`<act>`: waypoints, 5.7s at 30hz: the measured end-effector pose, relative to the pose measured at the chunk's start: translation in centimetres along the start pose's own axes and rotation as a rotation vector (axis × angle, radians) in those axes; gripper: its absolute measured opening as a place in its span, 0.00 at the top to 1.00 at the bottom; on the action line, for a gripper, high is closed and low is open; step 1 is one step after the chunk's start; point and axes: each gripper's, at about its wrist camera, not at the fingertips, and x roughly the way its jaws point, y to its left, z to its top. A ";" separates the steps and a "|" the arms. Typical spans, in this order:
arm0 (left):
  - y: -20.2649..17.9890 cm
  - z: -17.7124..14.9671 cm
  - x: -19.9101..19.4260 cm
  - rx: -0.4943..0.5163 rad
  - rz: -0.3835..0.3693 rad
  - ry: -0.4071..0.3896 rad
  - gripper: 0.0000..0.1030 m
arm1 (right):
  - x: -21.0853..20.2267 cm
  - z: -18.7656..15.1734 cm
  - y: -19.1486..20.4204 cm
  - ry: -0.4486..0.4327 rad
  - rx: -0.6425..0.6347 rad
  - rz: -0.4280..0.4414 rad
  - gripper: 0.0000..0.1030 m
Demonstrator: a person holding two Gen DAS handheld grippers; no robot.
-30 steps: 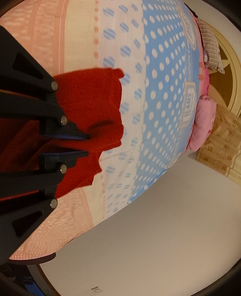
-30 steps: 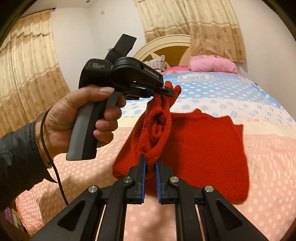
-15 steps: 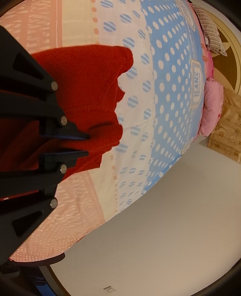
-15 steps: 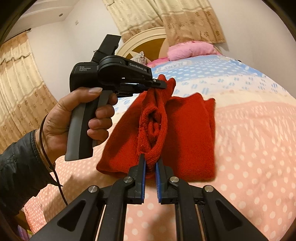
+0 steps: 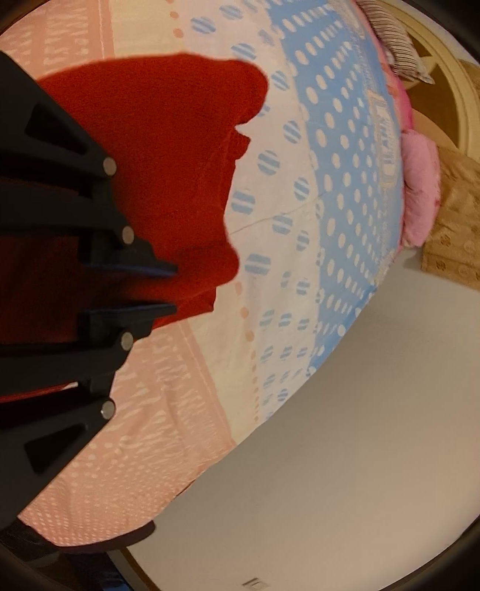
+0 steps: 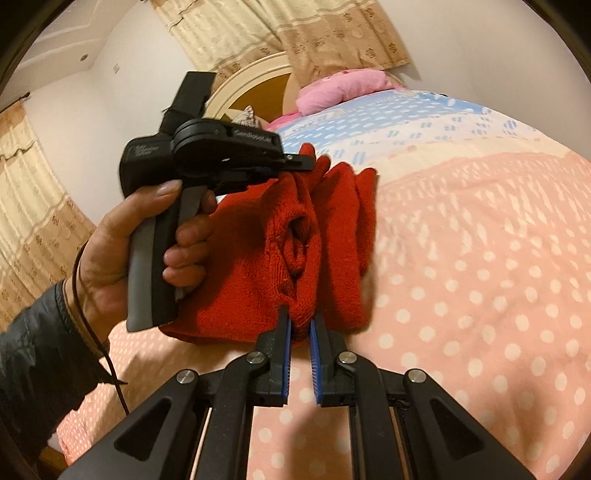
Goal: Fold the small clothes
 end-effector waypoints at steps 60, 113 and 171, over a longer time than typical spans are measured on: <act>5.5 -13.1 -6.2 -0.145 0.137 -0.103 0.02 | 1.3 5.1 1.4 0.072 -0.132 -0.070 0.69; 6.4 -12.7 -5.1 -0.175 0.120 -0.091 0.00 | 9.9 11.2 -8.1 0.163 0.213 0.009 0.41; 3.3 -14.0 -10.2 -0.046 0.109 -0.063 0.62 | 9.8 10.5 -2.6 0.042 0.026 0.161 0.76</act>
